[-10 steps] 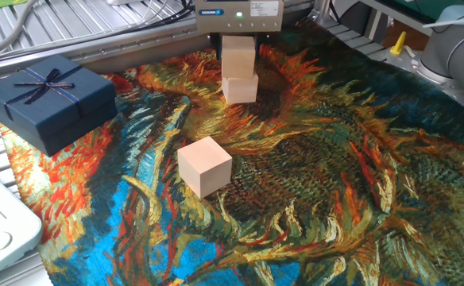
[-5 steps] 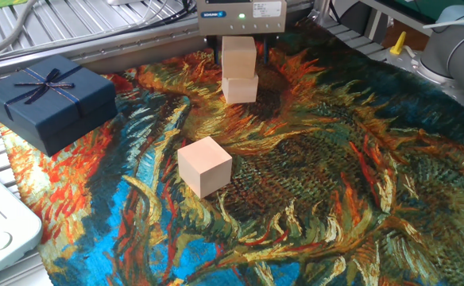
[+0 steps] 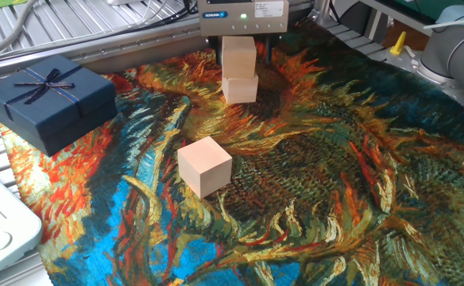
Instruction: Stack the blocks in a vertical line of five
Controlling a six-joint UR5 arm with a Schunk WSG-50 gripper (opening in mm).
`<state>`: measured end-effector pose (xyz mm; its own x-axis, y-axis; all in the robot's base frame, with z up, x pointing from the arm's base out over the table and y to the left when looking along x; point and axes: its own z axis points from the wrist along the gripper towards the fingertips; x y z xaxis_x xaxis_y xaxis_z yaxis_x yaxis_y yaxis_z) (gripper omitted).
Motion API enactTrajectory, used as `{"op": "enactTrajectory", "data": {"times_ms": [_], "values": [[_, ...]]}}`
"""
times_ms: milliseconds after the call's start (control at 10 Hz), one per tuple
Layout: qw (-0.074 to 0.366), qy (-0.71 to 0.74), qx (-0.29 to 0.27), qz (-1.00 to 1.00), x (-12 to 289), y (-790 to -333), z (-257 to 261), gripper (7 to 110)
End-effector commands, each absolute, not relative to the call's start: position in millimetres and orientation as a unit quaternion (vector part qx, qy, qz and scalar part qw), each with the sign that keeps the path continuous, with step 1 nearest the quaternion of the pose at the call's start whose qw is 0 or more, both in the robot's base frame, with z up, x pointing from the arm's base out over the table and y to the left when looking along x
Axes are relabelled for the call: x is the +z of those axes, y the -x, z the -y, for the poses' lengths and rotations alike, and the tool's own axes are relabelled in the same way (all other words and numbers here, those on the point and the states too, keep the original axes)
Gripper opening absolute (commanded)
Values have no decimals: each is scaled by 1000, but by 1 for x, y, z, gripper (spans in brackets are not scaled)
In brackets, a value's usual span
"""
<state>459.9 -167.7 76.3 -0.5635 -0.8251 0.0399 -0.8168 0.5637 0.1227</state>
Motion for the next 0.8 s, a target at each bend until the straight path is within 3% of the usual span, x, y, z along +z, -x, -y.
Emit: {"op": "enactTrajectory", "data": {"times_ms": [0,700], "values": [[46,-458,-58,886,79,-458,159,88],[45,-457,-62,886,80,-459,155,88]]}}
